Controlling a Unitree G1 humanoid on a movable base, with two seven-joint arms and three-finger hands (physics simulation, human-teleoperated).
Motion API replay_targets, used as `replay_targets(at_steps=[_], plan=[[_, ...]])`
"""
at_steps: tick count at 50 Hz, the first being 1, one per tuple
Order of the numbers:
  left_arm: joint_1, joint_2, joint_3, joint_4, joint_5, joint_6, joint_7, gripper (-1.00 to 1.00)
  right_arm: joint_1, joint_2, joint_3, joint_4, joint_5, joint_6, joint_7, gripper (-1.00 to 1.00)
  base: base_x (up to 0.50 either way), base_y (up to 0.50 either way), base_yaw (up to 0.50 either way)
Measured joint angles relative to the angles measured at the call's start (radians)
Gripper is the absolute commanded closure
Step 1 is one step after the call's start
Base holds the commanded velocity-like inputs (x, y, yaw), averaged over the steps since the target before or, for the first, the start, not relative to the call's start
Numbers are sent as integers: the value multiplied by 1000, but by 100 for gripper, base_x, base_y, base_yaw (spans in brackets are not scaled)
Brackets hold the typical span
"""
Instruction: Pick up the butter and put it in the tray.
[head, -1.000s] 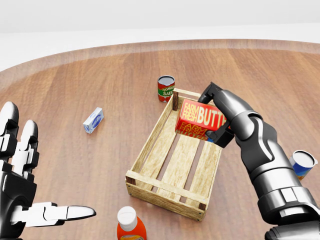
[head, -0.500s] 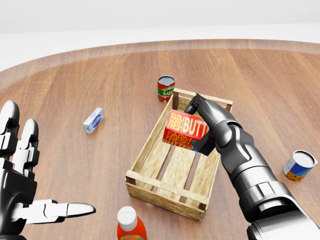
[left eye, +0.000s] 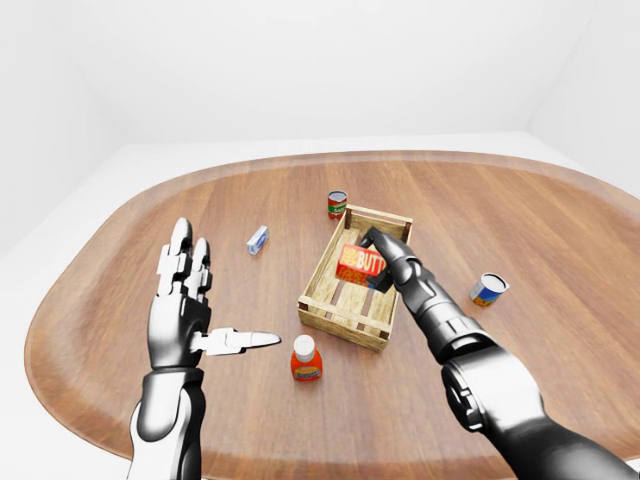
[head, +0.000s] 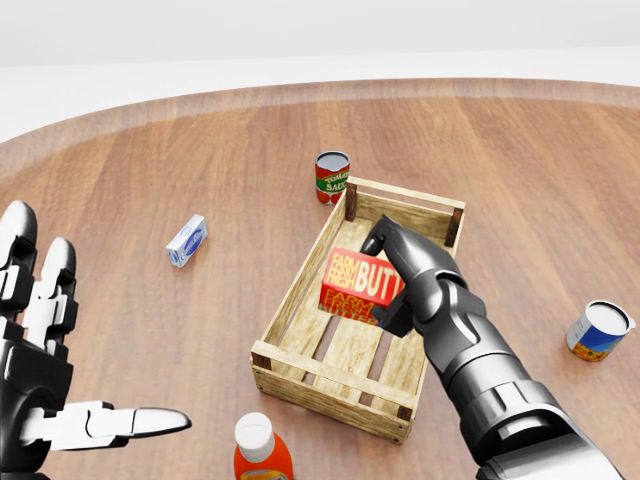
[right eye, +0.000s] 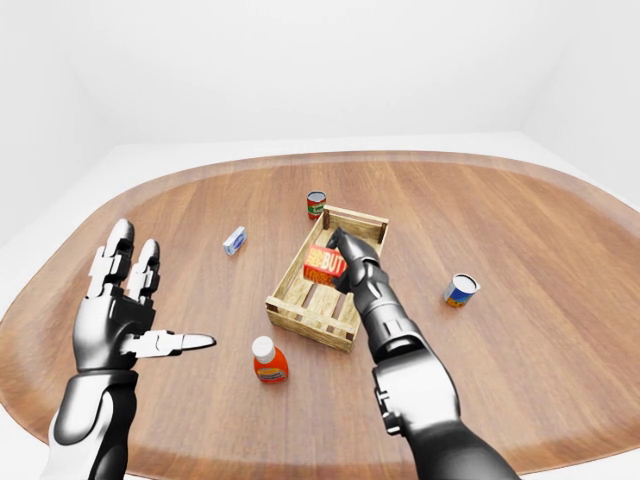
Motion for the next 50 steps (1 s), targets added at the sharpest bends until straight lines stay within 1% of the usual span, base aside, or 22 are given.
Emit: replay_targets(at_steps=[18,33,49,50], plan=[[3,-1,-2,-2,1,0,-2,-100,15,25,-8,17,-30,0,-42,100,0,0,0],[4,-1,-1,-6,-1,0,-3,-100,31,43,-14,28,-41,0,-38,100,0,0,0],[5,-1,-1,-6,-1,0,-5,-100,35,48,-19,32,-48,0,-35,100,0,0,0],[5,-1,-1,-7,-1,0,-5,-100,35,48,-19,32,-49,0,-35,81,0,0,0]])
